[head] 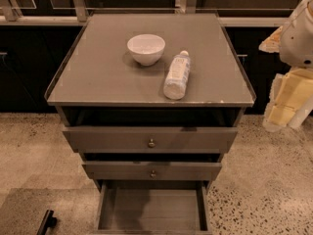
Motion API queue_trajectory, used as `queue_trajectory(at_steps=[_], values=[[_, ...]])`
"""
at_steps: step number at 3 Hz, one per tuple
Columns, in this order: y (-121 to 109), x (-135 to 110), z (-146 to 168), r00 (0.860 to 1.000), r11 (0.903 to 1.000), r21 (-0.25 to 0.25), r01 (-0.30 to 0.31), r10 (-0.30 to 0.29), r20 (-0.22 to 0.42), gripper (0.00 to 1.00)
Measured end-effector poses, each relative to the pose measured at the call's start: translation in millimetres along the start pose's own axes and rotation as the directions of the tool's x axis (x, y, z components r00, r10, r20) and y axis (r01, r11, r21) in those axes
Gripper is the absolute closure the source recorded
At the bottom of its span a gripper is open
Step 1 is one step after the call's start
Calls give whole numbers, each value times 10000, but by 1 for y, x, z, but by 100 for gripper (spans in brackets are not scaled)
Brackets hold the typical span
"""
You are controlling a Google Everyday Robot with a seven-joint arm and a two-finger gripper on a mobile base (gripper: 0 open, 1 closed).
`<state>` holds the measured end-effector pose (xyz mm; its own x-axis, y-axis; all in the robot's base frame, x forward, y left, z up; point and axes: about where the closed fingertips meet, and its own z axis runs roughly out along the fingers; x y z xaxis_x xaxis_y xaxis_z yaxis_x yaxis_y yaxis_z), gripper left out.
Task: Place blue plastic bottle into bottom drawer
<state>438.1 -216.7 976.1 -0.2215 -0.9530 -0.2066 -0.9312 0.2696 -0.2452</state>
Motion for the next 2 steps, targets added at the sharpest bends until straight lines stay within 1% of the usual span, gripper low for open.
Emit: queue_trajectory(at_steps=[1, 2], values=[[0, 0, 0, 10000, 10000, 3, -1, 1, 2, 0], [-7, -2, 3, 9996, 9994, 319, -111, 103, 264, 0]])
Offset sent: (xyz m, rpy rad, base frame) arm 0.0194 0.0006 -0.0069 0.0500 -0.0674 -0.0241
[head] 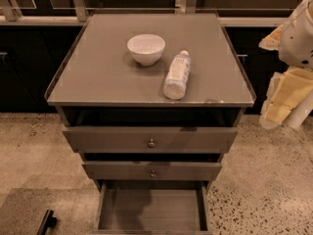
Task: Place blue plastic bottle into bottom drawer
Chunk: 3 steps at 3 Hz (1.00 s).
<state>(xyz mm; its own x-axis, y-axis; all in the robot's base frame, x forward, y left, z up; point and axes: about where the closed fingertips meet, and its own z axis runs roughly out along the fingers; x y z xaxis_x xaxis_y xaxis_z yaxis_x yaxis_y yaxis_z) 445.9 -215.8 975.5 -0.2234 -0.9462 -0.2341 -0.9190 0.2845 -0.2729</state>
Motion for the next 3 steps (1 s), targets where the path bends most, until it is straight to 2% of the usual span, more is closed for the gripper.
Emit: queue_trajectory(at_steps=[1, 2, 3], values=[[-11, 7, 8, 9913, 9896, 749, -1232, 1192, 556, 0], [-48, 10, 13, 9464, 9410, 1632, -2964, 2665, 1823, 0], [-89, 9, 17, 8954, 8965, 1900, -4003, 3385, 2894, 0]])
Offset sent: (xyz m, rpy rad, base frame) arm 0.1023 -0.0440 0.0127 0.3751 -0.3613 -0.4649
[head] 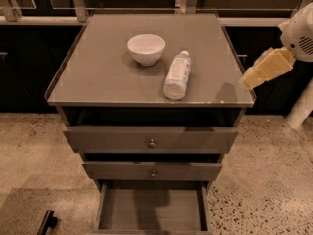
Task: Place blue plastic bottle into bottom drawer
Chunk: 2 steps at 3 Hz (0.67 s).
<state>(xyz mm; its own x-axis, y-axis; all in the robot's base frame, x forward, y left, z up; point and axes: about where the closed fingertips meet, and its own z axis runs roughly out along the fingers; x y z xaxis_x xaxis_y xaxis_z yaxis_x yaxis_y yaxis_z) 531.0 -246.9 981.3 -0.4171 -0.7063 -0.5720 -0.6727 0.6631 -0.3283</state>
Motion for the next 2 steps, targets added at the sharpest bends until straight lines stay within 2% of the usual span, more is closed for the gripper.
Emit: queue_trajectory(at_steps=[1, 2], values=[[-2, -2, 1, 10000, 10000, 67, -13, 13, 77, 0], [-3, 3, -5, 9988, 9991, 249, -355, 346, 340, 0]])
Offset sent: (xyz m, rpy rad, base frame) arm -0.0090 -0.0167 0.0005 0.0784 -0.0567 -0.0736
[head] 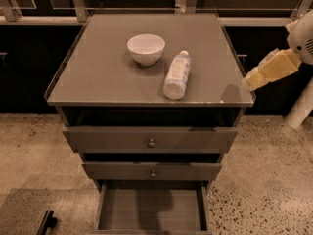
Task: Place blue plastic bottle into bottom drawer
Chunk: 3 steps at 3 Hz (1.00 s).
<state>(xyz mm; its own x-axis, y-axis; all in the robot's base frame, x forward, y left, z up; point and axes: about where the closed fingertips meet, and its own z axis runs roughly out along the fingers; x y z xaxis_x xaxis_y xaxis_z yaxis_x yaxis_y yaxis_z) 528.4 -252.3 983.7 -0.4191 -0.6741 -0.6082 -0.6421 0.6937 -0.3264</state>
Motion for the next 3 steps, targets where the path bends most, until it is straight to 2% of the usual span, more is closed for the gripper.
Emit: queue_trajectory(at_steps=[1, 2, 3], values=[[7, -8, 28, 9983, 9972, -712, -243, 279, 503, 0], [18, -27, 66, 9972, 9869, -1615, 26, 95, 741, 0], [31, -50, 102, 9957, 9682, -2469, 389, -168, 909, 0]])
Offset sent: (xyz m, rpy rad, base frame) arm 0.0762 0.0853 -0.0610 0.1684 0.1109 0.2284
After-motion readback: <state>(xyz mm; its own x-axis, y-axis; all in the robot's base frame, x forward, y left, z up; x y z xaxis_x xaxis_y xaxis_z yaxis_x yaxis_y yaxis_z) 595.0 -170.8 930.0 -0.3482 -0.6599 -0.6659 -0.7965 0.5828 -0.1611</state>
